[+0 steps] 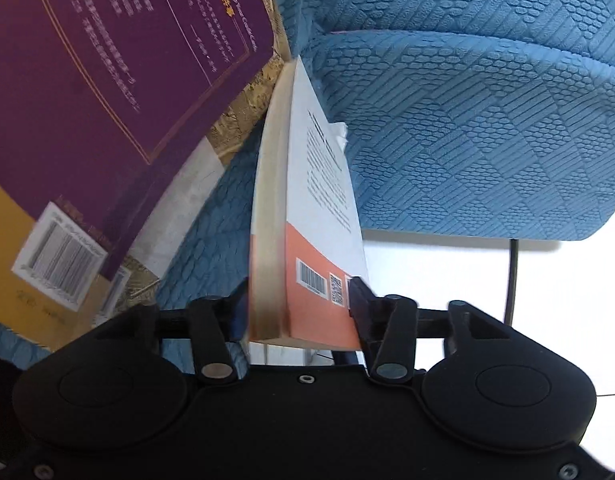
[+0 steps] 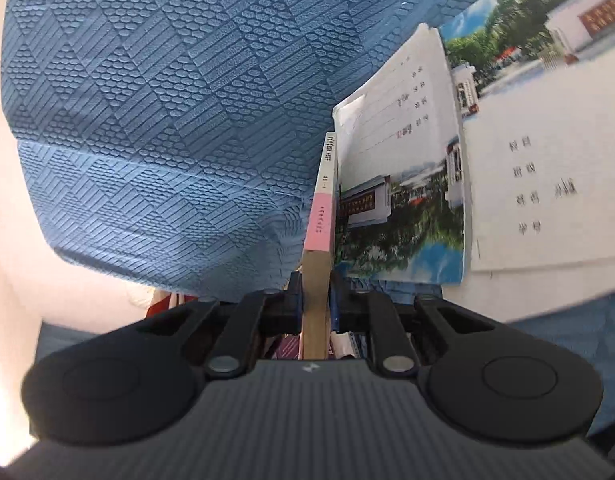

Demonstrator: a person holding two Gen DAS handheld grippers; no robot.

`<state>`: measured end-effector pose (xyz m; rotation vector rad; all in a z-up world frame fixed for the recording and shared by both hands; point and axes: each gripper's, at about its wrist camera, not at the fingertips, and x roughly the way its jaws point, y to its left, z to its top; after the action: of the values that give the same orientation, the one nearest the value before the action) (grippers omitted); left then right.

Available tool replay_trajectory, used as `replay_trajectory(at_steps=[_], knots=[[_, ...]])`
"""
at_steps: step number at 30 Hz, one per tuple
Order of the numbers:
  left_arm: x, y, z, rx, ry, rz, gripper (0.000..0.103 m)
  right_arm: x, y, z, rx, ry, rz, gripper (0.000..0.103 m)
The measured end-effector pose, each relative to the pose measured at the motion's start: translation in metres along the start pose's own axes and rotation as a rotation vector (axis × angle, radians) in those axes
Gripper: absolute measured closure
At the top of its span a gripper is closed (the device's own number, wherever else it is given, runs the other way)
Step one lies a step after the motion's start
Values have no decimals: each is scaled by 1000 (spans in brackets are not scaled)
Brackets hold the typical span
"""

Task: Organize objects
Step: 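Close the left gripper on the white paperback and lift it, then carry the white paperback over the purple paperback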

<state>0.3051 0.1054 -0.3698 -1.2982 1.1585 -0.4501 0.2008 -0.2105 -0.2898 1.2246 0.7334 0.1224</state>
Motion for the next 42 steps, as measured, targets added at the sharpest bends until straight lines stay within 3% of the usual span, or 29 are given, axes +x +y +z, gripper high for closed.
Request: replay_trajectory(at_steps=[3, 10, 17, 27, 34, 42], knots=[[-4, -2, 2, 9, -5, 12, 79, -3, 10, -5, -49, -21, -39, 87], [-29, -49, -4, 185, -56, 53, 83, -15, 49, -13, -208, -47, -94, 83], [-59, -79, 0, 217, -79, -15, 83, -24, 95, -19, -267, -70, -58, 82], [-123, -119, 3, 317, -143, -28, 82, -23, 154, -44, -316, -63, -2, 82], [-167, -117, 15, 332, -181, -23, 82, -9, 177, -75, -334, -38, 21, 82], [-193, -87, 33, 295, -196, -14, 82, 16, 185, -105, -347, -11, 5, 82]])
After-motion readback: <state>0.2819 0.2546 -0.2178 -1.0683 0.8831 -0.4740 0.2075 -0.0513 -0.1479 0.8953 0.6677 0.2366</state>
